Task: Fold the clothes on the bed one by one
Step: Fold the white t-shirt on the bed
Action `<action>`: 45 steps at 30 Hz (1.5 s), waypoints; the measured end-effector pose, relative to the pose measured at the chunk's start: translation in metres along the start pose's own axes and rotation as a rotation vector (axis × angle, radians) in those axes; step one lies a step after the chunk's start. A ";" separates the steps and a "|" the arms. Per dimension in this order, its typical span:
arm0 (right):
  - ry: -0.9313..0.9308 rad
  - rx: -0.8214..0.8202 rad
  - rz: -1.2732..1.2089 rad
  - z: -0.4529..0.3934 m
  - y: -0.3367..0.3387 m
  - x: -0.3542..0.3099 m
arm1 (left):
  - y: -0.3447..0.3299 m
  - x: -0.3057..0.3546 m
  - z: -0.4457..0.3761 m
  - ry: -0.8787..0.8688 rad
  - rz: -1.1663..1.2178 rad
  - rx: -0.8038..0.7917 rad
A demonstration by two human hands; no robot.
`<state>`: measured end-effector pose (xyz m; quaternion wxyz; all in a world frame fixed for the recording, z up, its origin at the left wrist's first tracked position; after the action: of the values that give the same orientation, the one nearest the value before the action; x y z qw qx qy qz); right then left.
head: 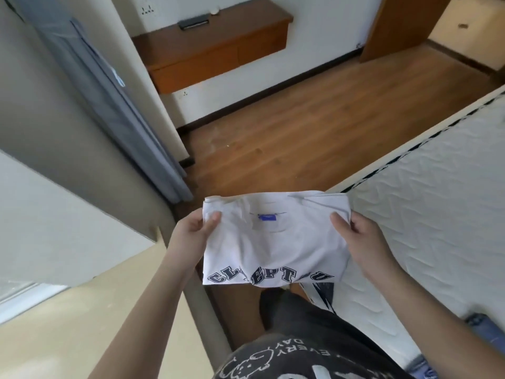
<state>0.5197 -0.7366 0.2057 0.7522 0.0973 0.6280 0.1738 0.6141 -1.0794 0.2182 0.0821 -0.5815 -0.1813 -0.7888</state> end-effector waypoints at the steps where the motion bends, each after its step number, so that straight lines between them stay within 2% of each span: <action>1: -0.007 0.015 -0.003 -0.013 0.000 0.001 | -0.005 0.005 -0.017 -0.007 -0.008 -0.020; 10: -0.100 0.043 -0.100 -0.129 0.001 -0.009 | -0.039 0.052 -0.157 0.012 -0.062 -0.109; 14: -0.138 0.127 -0.101 -0.161 0.009 -0.019 | -0.061 0.073 -0.214 0.035 -0.094 -0.166; 21: -0.260 0.251 -0.153 -0.182 0.030 -0.015 | -0.149 0.100 -0.311 -0.018 -0.233 -0.426; 25: -0.309 0.427 -0.195 -0.188 0.046 -0.013 | -0.212 0.105 -0.360 -0.002 -0.274 -0.622; 30: -0.413 0.731 -0.319 -0.176 0.039 -0.003 | -0.288 0.125 -0.382 -0.140 -0.405 -1.011; 32: -0.442 0.794 -0.372 -0.171 0.031 -0.004 | -0.305 0.131 -0.389 -0.188 -0.432 -1.062; 36: -0.524 1.029 -0.390 -0.138 0.027 -0.003 | -0.357 0.147 -0.382 -0.196 -0.398 -1.225; 40: -0.611 1.226 -0.401 -0.098 0.027 0.009 | -0.414 0.155 -0.356 -0.279 -0.468 -1.364; 45: -0.665 1.363 -0.437 -0.060 0.031 0.028 | -0.472 0.151 -0.307 -0.360 -0.540 -1.548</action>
<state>0.4611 -0.7015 0.1795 0.6923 0.4581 0.3430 -0.4396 0.1338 -0.7494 0.1920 -0.5619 -0.5273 0.2680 -0.5782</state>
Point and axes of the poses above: each hand's wrist, its own z-axis away from the middle knuckle, its own y-axis out of the back of the hand, x = y × z, the point moved 10 cm from there along -z, towards the middle knuckle, and after that the axes turned 3 degrees about x, right-handed, at the moved point
